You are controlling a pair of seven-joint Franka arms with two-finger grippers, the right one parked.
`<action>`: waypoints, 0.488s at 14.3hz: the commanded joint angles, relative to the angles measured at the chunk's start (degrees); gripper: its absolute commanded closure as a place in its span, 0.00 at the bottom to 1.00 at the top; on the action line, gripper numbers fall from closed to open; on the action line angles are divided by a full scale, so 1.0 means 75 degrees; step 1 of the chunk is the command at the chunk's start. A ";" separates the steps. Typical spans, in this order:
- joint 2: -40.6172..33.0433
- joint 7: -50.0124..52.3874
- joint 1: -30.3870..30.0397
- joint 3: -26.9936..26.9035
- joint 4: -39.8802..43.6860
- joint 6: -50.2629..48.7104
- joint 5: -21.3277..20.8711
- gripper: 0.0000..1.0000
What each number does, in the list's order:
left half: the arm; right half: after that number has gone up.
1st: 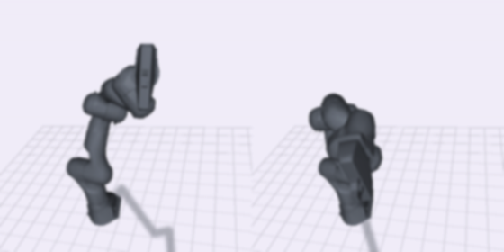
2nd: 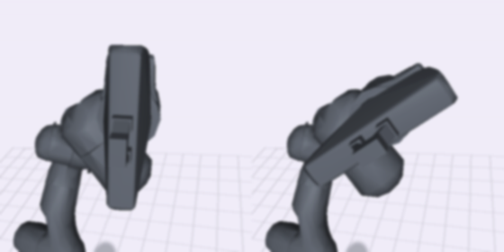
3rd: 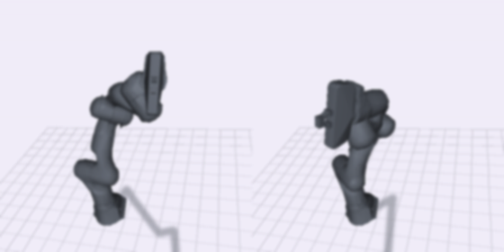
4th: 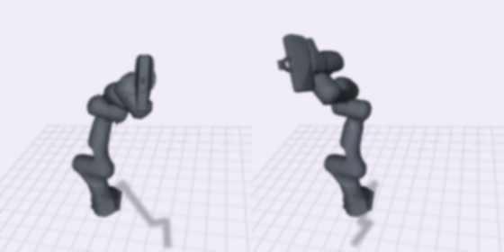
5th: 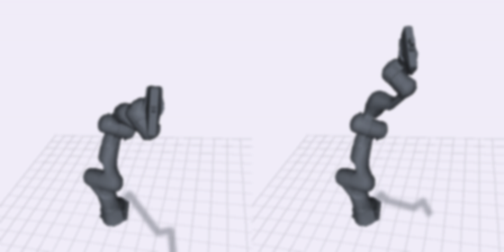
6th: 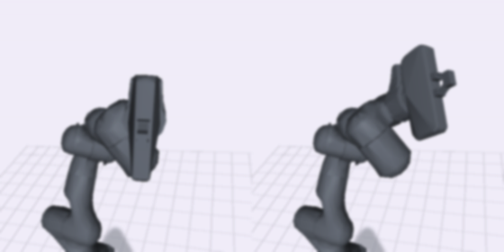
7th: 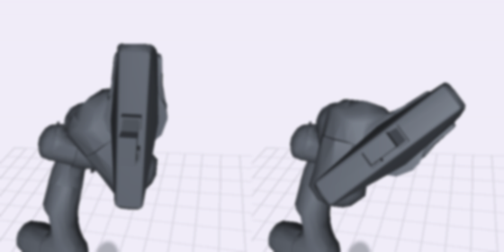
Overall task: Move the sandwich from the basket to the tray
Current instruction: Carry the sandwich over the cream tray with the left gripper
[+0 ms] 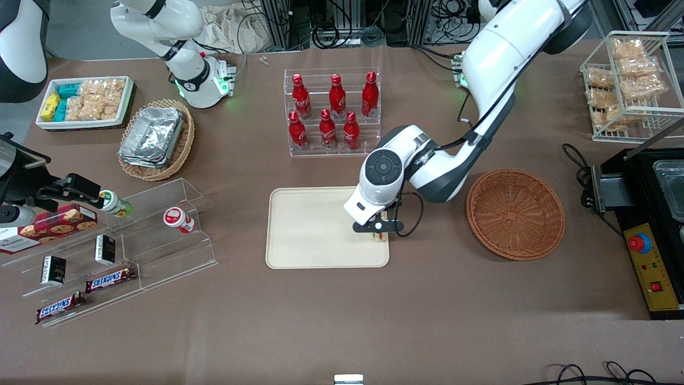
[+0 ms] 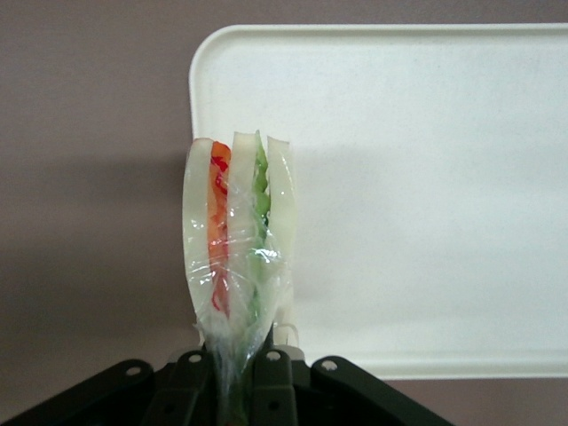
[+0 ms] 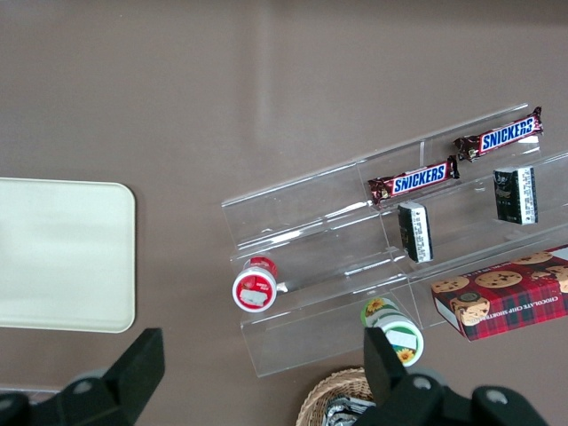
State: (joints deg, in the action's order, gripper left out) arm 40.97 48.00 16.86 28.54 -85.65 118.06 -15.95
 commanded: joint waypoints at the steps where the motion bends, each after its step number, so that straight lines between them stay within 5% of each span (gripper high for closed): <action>1: 0.0407 0.0140 0.0120 -0.0044 0.0298 0.0370 -0.0229 0.99; 6: 0.0866 0.0104 0.0131 -0.0044 0.0310 0.0677 -0.0452 0.96; 7: 0.0866 0.0115 0.0131 -0.0044 0.0310 0.0677 -0.0440 0.75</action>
State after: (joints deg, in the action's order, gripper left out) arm 46.53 48.10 16.98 28.43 -85.21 123.20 -17.91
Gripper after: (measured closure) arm 0.850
